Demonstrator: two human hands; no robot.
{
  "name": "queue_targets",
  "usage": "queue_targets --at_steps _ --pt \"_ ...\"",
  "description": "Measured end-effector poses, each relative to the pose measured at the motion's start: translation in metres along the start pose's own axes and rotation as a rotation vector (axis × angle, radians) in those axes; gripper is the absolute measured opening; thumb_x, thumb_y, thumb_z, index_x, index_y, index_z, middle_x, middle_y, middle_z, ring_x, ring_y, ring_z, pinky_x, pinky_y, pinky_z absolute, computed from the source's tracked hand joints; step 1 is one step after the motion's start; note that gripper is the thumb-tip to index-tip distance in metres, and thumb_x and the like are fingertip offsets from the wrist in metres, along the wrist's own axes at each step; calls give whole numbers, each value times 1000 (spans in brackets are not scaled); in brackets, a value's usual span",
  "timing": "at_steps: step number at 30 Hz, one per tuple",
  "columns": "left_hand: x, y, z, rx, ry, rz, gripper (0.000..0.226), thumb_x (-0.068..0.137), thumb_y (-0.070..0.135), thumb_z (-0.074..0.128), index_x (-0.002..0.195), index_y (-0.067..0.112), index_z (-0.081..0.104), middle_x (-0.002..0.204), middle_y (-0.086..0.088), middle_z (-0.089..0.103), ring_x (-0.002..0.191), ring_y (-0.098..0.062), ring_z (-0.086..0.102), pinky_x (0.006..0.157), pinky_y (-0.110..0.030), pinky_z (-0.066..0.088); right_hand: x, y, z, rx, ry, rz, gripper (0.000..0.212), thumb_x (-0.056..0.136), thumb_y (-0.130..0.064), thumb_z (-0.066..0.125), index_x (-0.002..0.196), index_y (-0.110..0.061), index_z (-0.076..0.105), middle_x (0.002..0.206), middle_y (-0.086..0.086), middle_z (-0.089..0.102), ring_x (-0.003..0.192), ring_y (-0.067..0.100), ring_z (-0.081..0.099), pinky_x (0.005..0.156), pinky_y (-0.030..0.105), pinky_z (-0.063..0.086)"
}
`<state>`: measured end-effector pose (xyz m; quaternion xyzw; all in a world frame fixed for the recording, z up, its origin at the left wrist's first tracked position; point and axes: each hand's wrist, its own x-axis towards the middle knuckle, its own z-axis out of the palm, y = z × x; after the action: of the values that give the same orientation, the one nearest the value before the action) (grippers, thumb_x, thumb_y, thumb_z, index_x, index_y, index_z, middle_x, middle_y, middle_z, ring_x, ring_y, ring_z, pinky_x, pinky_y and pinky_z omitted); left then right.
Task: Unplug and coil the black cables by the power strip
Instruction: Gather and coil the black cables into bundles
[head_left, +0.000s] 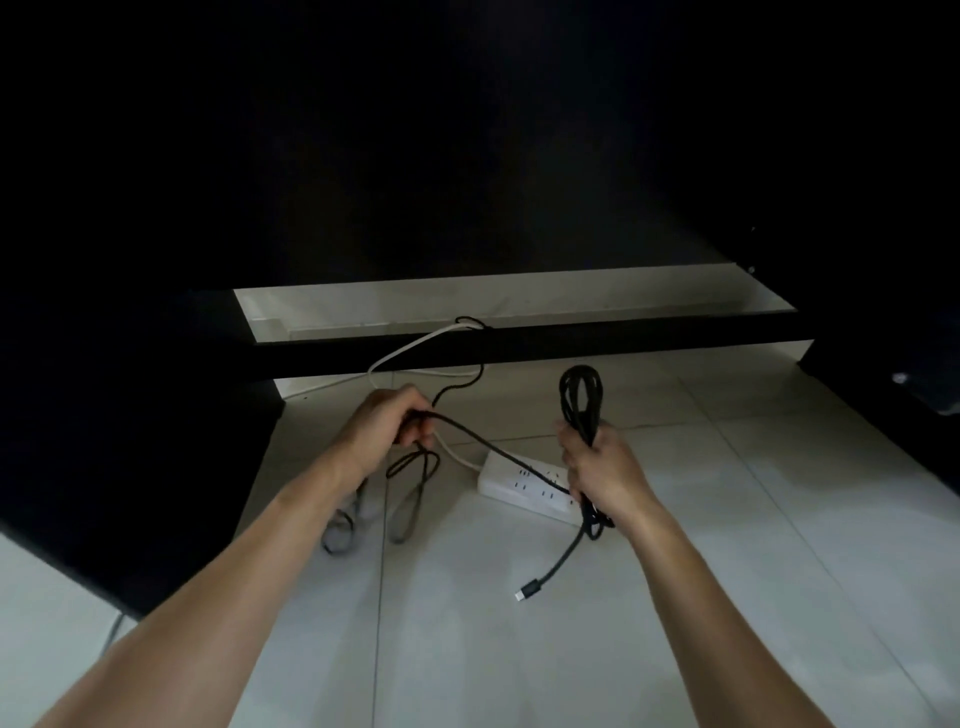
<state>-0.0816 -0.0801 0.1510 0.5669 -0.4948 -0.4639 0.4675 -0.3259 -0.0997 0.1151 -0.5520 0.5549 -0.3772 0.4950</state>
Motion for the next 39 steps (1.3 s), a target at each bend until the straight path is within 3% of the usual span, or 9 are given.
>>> queue_targets --at_steps 5,10,14,17,20,26,32,35,39 --pt "2 -9 8 284 -137 57 31 96 7 48 79 19 70 60 0 58 59 -13 53 66 -27 42 -1 -3 1 -289 -102 25 15 100 -29 56 95 -17 62 73 0 61 48 10 50 45 23 43" --pt "-1 -3 26 469 -328 76 24 99 15 48 97 24 71 66 18 62 61 7 55 64 -9 42 -13 -10 12 -82 -136 -30 18 99 -34 58 108 -21 67 92 2 69 71 11 64 61 21 49" --pt "-3 -8 36 472 -362 94 20 100 17 49 93 17 67 69 12 67 66 -1 62 67 -15 47 -16 -14 19 16 -308 -74 21 104 -20 49 110 -14 67 100 0 78 95 11 74 89 30 54" --pt "-3 -11 40 485 -317 100 12 98 16 54 94 14 65 73 1 70 66 -7 64 66 -19 51 -20 -17 16 78 -369 25 27 105 -25 45 116 -11 65 98 8 78 70 21 72 71 31 56" --pt "-2 -14 40 613 -276 149 19 96 10 51 88 15 68 80 -6 72 68 -7 63 67 -20 51 -24 -14 15 158 -338 131 33 104 -34 47 110 -10 68 84 10 76 47 15 48 54 32 47" --pt "0 -26 44 835 -212 177 24 92 18 50 74 35 52 75 9 59 74 -15 60 66 -32 50 -31 -16 22 19 -373 108 47 95 -59 51 97 -14 67 66 4 65 44 15 43 47 26 43" --pt "7 -34 29 583 154 125 10 91 34 58 86 26 55 96 -2 57 86 -19 58 78 -28 47 -27 -10 18 100 -195 57 23 97 -34 60 81 -18 60 56 -1 57 40 13 39 50 31 40" --pt "6 -44 10 544 158 -88 22 91 46 58 87 25 60 89 3 67 82 -16 63 77 -29 51 -22 -7 10 145 -124 101 19 98 -31 59 86 -16 59 61 2 57 39 12 39 50 31 39" --pt "1 -55 13 303 129 -176 21 92 34 62 94 14 69 84 -5 70 64 -13 63 69 -29 53 -23 -6 9 149 -157 149 19 99 -31 58 100 -12 60 67 4 63 39 12 37 45 28 39"
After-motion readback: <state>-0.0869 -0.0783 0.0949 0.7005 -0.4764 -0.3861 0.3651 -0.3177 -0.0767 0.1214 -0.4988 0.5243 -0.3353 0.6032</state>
